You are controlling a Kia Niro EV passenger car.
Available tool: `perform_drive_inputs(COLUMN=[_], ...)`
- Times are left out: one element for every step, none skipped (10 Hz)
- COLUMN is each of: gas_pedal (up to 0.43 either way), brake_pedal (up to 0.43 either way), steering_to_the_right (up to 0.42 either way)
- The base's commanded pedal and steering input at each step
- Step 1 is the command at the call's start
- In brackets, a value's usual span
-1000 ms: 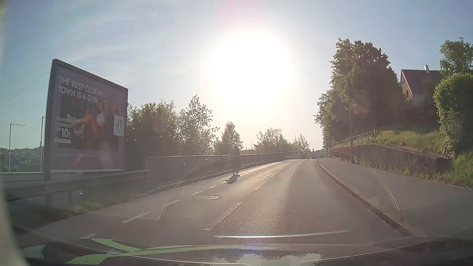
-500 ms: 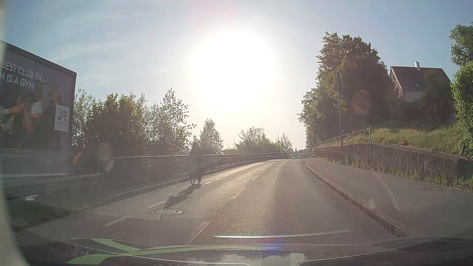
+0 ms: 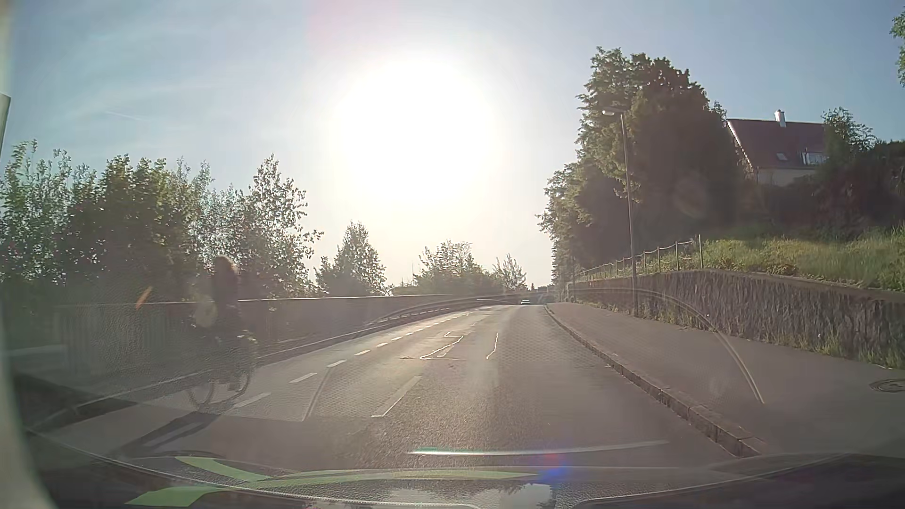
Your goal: Follow the waypoints while adhering to traffic rules and regulations
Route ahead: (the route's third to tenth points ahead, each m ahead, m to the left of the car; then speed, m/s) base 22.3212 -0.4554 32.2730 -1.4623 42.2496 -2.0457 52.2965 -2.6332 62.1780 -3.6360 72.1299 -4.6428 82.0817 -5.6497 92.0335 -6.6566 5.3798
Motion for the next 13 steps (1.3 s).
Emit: perform_drive_inputs(gas_pedal=[0.220, 0.228, 0.248, 0.280, 0.280, 0.287, 0.287, 0.287, 0.287, 0.287, 0.287, 0.287, 0.287], brake_pedal=[0.000, 0.000, 0.000, 0.000, 0.000, 0.000, 0.000, 0.000, 0.000, 0.000, 0.000, 0.000, 0.000], steering_to_the_right=[0.042, 0.029, 0.026, 0.021, 0.018, 0.018, 0.018, 0.018, 0.021, 0.021, 0.021, 0.021, 0.021])
